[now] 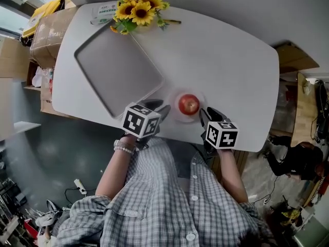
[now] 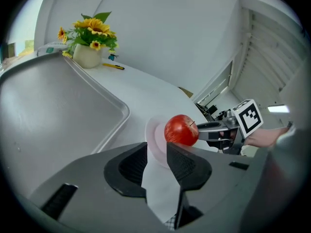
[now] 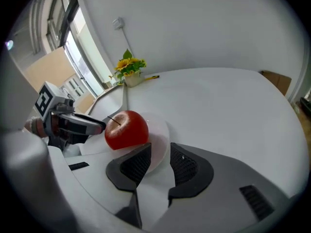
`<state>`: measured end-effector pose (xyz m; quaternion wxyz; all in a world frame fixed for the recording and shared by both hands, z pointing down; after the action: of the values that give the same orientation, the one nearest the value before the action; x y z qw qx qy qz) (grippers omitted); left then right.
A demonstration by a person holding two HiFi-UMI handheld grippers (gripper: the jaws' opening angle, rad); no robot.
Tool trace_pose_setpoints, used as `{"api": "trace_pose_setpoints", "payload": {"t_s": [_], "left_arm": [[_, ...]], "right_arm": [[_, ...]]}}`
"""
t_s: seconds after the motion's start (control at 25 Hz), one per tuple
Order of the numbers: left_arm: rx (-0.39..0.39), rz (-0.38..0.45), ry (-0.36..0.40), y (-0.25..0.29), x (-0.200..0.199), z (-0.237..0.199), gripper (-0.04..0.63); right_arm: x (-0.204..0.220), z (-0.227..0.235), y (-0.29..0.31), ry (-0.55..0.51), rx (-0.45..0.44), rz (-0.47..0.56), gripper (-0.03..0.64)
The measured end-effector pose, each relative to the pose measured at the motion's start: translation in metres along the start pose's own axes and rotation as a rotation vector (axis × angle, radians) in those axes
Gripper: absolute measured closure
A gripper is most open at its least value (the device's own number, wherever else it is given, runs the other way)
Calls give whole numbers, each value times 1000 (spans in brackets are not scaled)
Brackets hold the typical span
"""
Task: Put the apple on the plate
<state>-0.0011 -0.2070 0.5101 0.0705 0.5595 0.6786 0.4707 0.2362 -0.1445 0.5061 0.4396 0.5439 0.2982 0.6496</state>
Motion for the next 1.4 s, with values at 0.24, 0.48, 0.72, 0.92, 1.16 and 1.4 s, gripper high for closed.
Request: {"api": "trace_pose_setpoints", "payload": {"t_s": [0.24, 0.48, 0.72, 0.92, 1.16, 1.4], "left_arm": [[-25, -23, -86, 14, 5, -5, 488], [-42, -37, -141, 22, 6, -8, 488], [-56, -88, -155, 31, 7, -6, 489], [-64, -116, -182, 35, 6, -5, 520], [-54, -114, -276, 34, 7, -7, 531], [-14, -88, -400, 31, 9, -8, 549]], "right_arm": [[-1, 5, 15, -18, -48, -66, 517], [-2, 9, 22, -12, -88, -111, 514], [-4, 12, 22, 3, -109, -130, 514], [-6, 14, 25, 55, -144, -140, 519], [-7, 19, 25, 158, -183, -154, 541], [-14, 21, 19, 209, -190, -150, 558]]}}
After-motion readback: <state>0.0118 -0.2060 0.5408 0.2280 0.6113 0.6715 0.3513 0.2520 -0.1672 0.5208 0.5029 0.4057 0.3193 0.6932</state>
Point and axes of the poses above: the fingertips, and each gripper's own axes: y forward along the fingers, z to its right, x out of its underside, the point moved 9 cm from there along -y, backward along the fingers, and after that the axes turned 5 degrees about -z, right-handed, at the moved point
